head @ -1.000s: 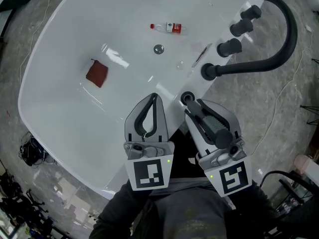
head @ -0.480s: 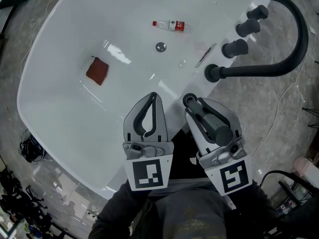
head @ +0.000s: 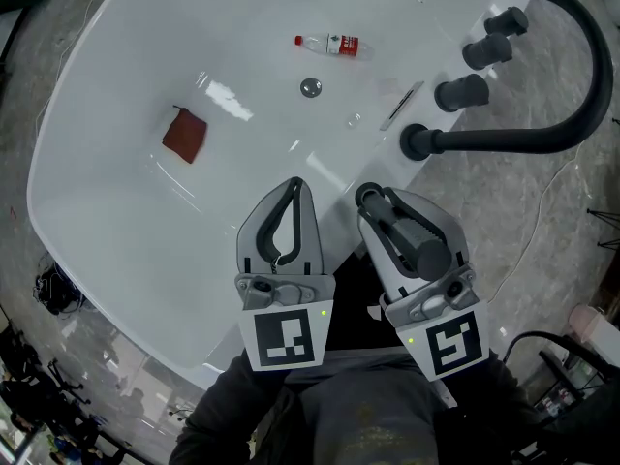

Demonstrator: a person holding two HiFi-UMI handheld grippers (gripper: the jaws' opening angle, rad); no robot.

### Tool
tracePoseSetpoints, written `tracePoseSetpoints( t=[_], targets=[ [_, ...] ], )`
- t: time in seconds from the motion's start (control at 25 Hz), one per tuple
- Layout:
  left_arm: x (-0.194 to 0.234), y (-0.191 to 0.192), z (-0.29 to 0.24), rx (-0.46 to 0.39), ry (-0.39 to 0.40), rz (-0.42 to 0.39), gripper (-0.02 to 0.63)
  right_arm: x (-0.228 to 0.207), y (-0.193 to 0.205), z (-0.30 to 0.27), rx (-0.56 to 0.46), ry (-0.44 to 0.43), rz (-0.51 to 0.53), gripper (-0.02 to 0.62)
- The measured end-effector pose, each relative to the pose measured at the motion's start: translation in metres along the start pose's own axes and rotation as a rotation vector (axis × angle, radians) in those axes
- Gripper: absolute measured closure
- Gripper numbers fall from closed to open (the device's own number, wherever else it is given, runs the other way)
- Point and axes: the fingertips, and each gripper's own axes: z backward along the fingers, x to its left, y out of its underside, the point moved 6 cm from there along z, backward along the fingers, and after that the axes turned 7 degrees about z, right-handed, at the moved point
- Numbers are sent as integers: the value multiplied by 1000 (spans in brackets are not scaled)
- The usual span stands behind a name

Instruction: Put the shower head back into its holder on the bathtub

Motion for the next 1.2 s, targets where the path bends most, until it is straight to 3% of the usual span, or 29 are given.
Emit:
tracePoseSetpoints(
  t=[0.72, 1.2],
  targets=[
    [8, 5, -6, 14, -26, 14, 604, 1, 18, -13, 35, -29, 19, 474],
    [11, 11, 5, 26, -39, 1, 604, 0, 25, -11, -27, 0, 5, 474]
  ],
)
